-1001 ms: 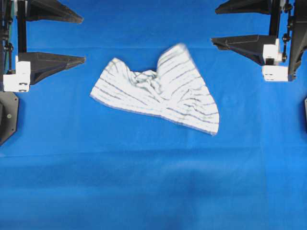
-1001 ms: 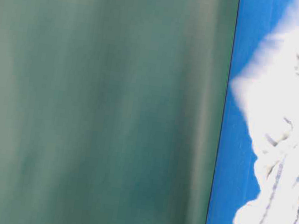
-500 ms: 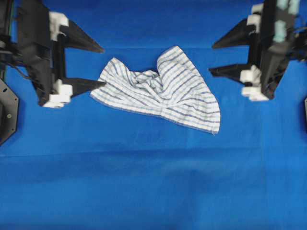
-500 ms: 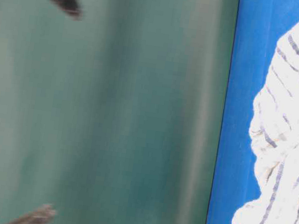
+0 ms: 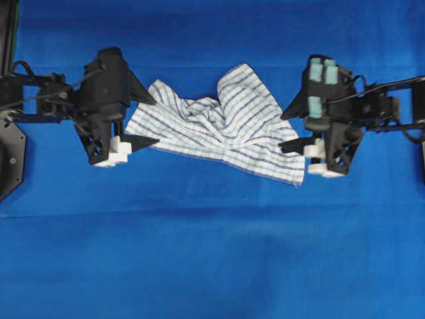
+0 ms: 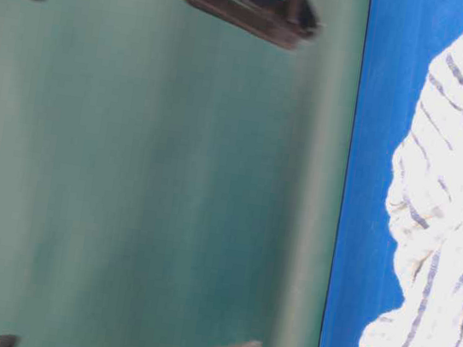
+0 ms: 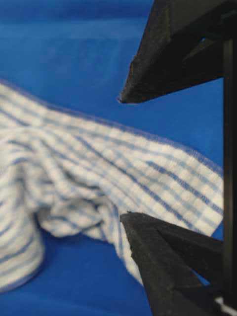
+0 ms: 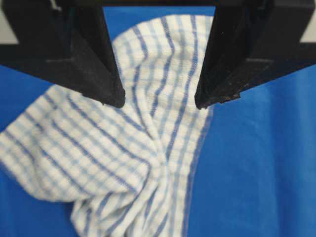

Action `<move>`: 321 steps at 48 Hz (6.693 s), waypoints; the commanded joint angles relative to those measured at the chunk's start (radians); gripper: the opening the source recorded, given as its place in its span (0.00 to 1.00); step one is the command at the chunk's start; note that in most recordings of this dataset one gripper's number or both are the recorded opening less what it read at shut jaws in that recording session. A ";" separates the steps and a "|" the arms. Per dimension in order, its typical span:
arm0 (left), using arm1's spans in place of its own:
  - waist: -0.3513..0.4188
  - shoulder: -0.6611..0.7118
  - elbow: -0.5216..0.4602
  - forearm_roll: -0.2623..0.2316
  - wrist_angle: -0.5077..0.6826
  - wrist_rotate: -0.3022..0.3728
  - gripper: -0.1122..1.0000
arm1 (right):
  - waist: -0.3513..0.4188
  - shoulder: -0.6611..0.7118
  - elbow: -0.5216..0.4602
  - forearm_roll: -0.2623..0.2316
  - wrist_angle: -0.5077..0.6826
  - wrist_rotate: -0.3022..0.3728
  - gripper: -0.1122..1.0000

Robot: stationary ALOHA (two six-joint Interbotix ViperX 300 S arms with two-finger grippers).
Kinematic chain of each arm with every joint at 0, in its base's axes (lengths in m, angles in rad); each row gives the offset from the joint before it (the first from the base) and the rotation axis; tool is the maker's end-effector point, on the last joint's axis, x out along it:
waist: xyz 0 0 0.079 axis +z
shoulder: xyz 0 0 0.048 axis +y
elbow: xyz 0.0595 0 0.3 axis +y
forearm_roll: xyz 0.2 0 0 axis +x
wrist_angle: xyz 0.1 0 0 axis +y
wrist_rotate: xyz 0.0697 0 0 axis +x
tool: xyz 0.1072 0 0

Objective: Lift the towel with both arms.

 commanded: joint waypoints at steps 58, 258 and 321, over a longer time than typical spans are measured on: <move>-0.003 0.337 0.034 -0.002 -0.150 0.006 0.12 | 0.011 0.382 0.000 0.032 -0.272 0.008 0.13; 0.071 0.485 -0.152 -0.002 -0.351 0.066 0.93 | -0.221 0.247 0.120 -0.173 -0.210 0.106 0.66; 0.144 0.249 -0.215 -0.002 0.002 0.078 0.12 | -0.252 0.008 0.043 -0.170 -0.071 0.106 0.17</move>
